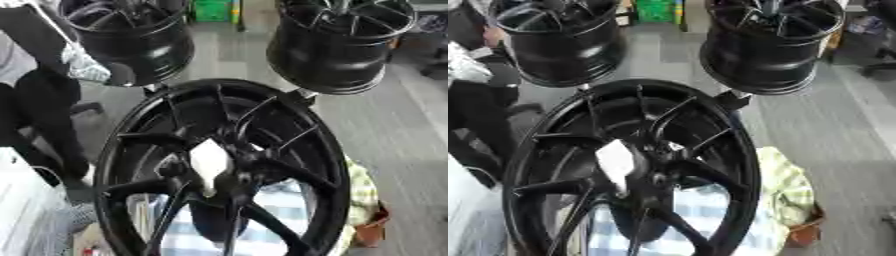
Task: Pull the pin out of the wheel hub.
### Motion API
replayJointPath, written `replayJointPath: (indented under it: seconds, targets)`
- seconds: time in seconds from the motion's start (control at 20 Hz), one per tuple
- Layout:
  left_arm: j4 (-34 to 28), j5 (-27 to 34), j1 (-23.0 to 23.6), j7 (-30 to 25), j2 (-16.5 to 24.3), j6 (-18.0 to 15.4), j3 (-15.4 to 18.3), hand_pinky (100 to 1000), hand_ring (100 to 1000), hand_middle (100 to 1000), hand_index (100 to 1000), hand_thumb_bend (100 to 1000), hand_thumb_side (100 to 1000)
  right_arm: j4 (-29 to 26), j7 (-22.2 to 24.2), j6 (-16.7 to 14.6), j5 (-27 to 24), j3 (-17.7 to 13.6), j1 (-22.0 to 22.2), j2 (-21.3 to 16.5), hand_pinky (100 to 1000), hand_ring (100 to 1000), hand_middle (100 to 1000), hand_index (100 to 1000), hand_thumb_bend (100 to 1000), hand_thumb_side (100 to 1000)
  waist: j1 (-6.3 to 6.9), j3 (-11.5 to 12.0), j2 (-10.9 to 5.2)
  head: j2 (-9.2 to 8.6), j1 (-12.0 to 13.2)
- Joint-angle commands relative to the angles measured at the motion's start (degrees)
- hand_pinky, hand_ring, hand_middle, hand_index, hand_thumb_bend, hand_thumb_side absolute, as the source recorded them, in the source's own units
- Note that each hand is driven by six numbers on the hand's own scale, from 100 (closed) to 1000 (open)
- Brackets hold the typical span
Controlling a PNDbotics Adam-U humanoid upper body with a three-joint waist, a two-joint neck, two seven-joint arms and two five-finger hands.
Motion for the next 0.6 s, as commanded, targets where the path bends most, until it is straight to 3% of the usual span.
replayJointPath:
  seconds: [0.05, 0.6]
  targets:
    - [0.1, 0.2, -1.2, -0.3, 0.4, 0.0, 0.8, 856, 822, 752, 869, 453, 212, -0.7, -0.1, 0.0, 0.2, -0.7, -1.0, -1.7, 753, 633, 537, 700, 549, 314, -0.02, -0.1, -0.88, 0.13, -0.1]
    - [-1.4, 1.5, -1.2, -2.4, 0.0, -0.2, -0.8, 856, 823, 759, 879, 467, 256, -0.6, -0.1, 0.1, 0.2, -0.6, -1.0, -1.7, 753, 633, 537, 699, 549, 315, -0.03, -0.1, -0.9, -0.35, -0.2]
